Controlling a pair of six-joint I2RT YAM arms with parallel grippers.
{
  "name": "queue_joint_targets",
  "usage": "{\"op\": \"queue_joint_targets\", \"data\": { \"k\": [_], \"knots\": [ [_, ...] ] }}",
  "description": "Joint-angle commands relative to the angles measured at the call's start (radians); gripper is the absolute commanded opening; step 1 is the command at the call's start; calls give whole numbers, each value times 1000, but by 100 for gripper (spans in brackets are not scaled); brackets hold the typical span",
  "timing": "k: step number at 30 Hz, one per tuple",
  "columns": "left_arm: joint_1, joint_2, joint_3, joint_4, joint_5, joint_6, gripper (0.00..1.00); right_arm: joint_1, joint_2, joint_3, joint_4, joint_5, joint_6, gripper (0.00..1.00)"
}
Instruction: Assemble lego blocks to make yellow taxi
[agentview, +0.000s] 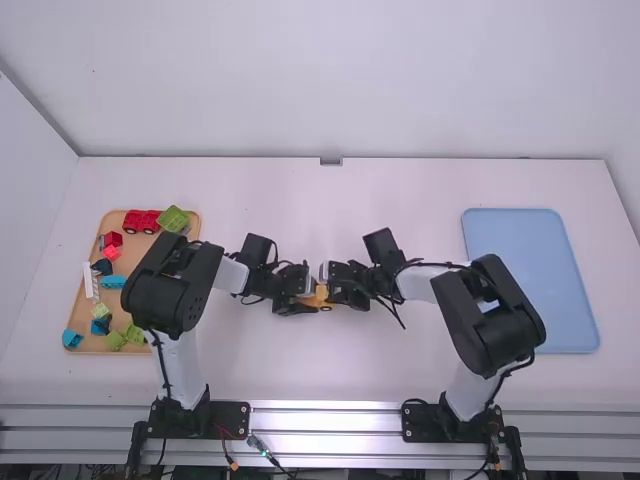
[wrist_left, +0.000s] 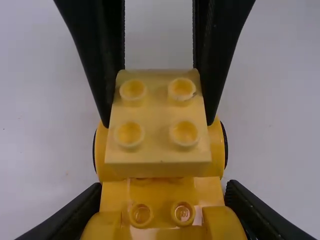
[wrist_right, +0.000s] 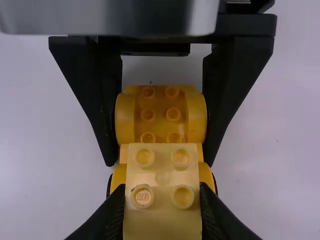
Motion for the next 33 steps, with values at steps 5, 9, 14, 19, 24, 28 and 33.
{"op": "queue_joint_targets", "data": {
  "k": [5, 9, 14, 19, 24, 28, 33],
  "knots": [
    [-1, 10, -19, -18, -68, -3, 58, 6, -23, -15, -9, 20, 3, 34],
    [-2, 10, -19, -18, -68, -3, 58, 8, -23, -15, -8, 21, 3, 37],
    [-2, 10, -19, -18, -68, -3, 58, 8, -23, -15, -8, 20, 3, 41],
    [-1, 10, -19, -18, -68, -3, 58, 6, -23, -15, 0, 16, 4, 56],
    [-2, 10, -19, -16, -68, -3, 58, -9, -26, 2, 42, -69, 3, 73],
    [-2, 10, -19, -9, -68, -3, 58, -44, -56, 21, 34, -209, -1, 64],
    [-2, 10, -19, -10, -68, -3, 58, -73, -46, 18, 5, -247, -42, 0]
  ]
}}
